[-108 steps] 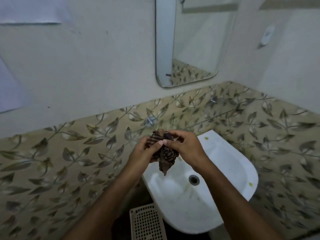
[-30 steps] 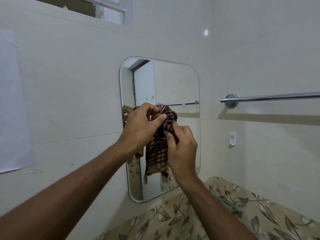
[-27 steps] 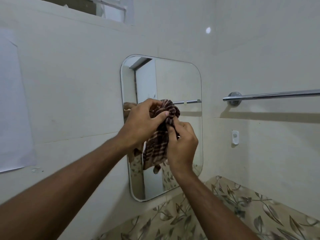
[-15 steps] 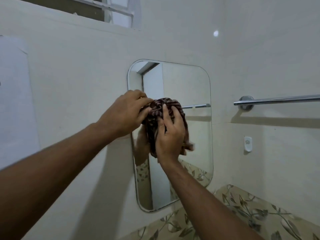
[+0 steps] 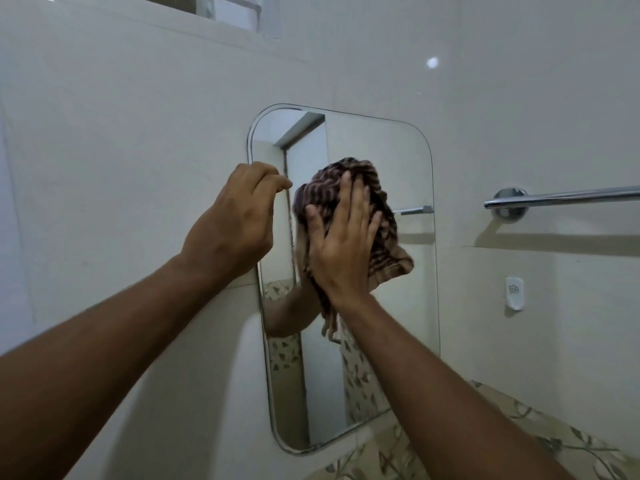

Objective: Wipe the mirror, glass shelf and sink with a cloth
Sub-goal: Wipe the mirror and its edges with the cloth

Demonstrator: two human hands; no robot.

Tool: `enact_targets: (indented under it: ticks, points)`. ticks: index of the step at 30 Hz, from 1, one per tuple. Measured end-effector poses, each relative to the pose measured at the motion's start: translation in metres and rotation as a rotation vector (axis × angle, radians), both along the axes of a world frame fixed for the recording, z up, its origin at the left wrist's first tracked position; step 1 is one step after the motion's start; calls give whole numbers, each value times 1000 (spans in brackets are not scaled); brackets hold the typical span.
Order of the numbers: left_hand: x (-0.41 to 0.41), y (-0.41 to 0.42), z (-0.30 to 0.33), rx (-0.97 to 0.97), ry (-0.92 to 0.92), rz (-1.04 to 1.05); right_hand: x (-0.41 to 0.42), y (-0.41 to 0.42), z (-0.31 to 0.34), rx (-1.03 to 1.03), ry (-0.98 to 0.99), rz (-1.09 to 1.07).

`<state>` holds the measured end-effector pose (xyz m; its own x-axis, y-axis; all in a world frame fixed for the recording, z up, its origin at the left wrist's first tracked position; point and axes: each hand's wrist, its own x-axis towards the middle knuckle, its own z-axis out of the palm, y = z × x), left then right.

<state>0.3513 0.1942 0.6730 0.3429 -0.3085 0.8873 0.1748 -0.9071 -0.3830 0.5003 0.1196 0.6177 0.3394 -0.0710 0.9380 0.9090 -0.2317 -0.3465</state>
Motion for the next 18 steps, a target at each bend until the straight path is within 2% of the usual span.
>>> enact_targets:
  ticks: [4, 9, 11, 15, 18]
  points:
    - [9, -5, -2, 7, -48, 17, 13, 1, 7, 62, 63, 9]
    - [13, -6, -3, 14, -71, 18, -15, -1, -46, -138, -192, 41]
    - [13, -7, -4, 20, -62, 24, 0, -8, -43, -151, -197, 48]
    - [13, -6, -5, 41, -67, 40, 48, -21, -17, 57, 87, 27]
    - [14, -6, -3, 54, -78, 43, 64, -24, -21, 185, 284, 32]
